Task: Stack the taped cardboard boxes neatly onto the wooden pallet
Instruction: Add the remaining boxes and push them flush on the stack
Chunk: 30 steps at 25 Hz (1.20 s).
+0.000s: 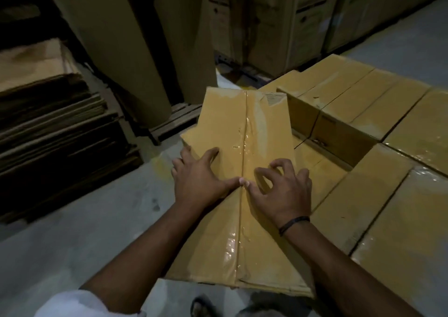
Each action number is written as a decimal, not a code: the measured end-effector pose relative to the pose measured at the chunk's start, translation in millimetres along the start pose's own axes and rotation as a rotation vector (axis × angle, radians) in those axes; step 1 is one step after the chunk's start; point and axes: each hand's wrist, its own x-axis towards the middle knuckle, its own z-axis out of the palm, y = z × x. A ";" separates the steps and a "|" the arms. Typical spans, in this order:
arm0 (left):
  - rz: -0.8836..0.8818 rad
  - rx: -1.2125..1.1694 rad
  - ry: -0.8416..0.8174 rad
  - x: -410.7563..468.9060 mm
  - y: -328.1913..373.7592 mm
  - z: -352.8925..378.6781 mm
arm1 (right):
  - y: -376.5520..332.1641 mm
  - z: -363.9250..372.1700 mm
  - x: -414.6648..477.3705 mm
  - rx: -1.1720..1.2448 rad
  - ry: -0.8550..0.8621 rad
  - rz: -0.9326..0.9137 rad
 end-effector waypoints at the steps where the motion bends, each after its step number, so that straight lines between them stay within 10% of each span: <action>1: 0.044 -0.002 -0.028 13.1 -7.1 -3.5 | -9.1 5.0 0.9 -0.001 0.014 0.041; 16: 0.602 -0.020 -0.218 149.4 72.3 25.9 | -4.6 9.0 53.9 -0.140 0.305 0.573; 30: 0.713 -0.037 -0.481 214.1 109.0 136.8 | 71.4 71.3 90.2 -0.149 0.241 0.748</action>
